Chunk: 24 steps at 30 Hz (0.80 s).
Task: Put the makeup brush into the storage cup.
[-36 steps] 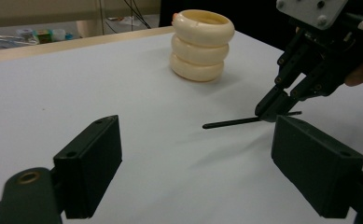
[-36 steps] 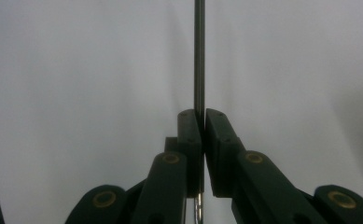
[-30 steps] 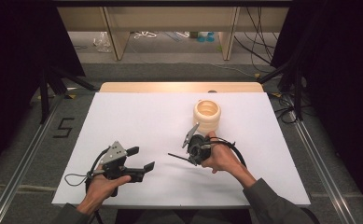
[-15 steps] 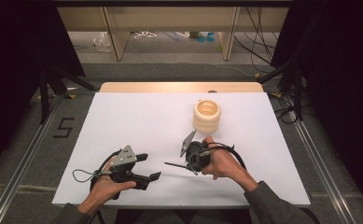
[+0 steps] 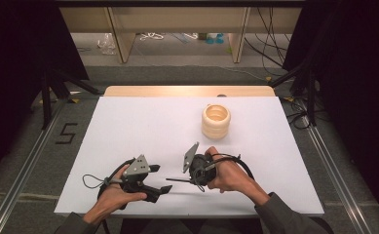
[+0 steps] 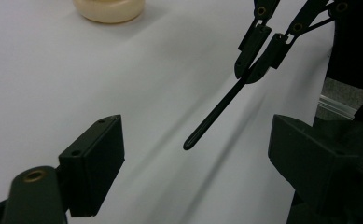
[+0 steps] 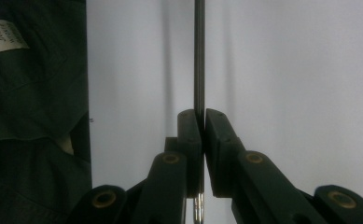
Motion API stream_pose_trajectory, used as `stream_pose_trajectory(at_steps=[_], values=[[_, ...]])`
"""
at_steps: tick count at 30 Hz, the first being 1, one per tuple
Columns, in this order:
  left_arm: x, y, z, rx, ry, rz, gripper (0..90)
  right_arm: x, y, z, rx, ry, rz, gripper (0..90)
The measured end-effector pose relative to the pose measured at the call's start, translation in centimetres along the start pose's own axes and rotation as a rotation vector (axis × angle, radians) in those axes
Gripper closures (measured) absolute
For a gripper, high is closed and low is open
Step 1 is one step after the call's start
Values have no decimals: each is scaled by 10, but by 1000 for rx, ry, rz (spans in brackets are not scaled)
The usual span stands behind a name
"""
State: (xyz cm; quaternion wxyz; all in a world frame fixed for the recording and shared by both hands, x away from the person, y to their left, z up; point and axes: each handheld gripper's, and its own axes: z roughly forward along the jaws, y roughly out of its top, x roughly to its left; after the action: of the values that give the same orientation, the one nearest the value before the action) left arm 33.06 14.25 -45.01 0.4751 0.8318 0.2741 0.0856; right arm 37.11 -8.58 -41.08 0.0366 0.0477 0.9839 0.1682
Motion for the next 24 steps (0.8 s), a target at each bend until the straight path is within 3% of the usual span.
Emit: stream_pose_trajectory(at_steps=[2,3,6,7,13,15,16,24], values=[[0,1,2,22,-11,32,180,2,1,0,3,0,-11,857],[-2,0,3,19,-16,8,181,3,2,0,1,6,-17,857],[-2,0,3,24,-25,11,187,5,3,0,6,14,-25,858],[-2,1,3,47,-31,19,187,6,3,0,6,15,-28,857],[-2,2,6,69,-51,48,190,9,4,0,13,27,-47,858],[-3,2,7,78,-47,26,190,11,5,-1,16,31,-57,858],[-3,2,8,93,-65,36,190,11,5,0,14,31,-64,858],[-5,1,10,132,-80,52,203,17,8,-1,23,42,-84,858]])
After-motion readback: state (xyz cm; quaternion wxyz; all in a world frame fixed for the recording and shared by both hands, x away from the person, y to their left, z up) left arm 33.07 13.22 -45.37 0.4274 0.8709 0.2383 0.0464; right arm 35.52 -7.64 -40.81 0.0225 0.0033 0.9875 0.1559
